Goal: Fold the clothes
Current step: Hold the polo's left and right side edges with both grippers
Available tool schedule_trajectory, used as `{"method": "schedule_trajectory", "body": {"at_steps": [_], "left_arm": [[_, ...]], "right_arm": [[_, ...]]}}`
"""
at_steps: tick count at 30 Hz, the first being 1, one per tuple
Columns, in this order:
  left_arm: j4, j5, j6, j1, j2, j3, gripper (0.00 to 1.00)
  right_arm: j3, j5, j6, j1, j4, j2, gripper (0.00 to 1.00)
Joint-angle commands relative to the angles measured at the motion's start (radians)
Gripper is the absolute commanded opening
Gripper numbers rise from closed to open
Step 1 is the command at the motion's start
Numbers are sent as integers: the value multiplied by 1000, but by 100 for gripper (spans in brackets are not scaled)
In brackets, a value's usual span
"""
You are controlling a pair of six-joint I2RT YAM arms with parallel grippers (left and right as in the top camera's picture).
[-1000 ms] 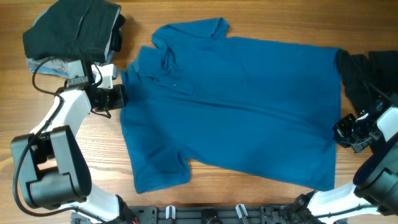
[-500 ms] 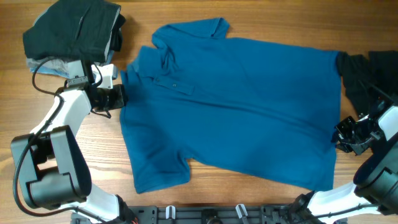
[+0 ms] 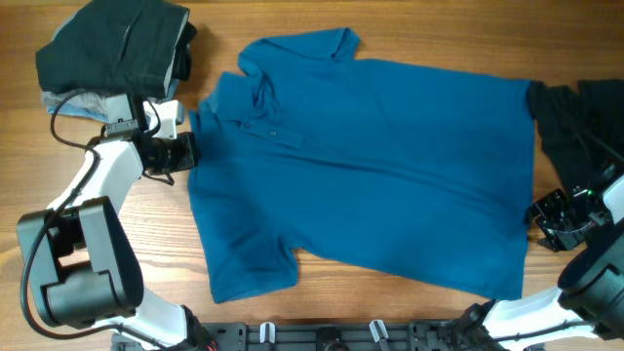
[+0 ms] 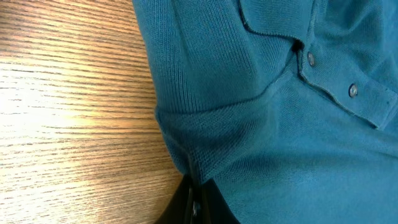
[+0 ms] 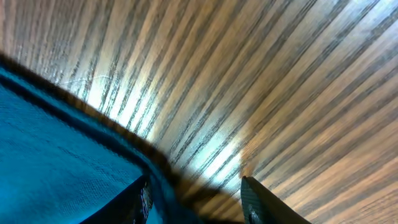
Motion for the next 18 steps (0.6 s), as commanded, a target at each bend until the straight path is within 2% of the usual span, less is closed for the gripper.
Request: {"method": "schedule_trajectory", "body": {"at_steps": [1,7,9,11,12,13,14,18], "left_arm": [[5,13,-5,6,-18,21,4],[5,13,-2,6,-18,21,4],[4,13,-2,6,-18,21,4],[4,13,-2,6,-18,21,4],[4,13,-2,6,-18,21,4],[4,13,-2,6,-18,21,4],[4,13,-2,6,-18,21,4],[4,13,-2,6,-18,21,4]], "right_arm": [[-28,-101,-43,2,21,22,49],[-48,-115,-48,3,56,22,47],[-48,-115,-49,3,55,22,31],[-48,-120,-50,3,45,22,21],[-48,-124,-53,3,35,22,22],[-48,-123,-61,3,25,22,27],[-48,-122,-65,3,21,22,40],[-48,-105,-63,3,7,22,50]]}}
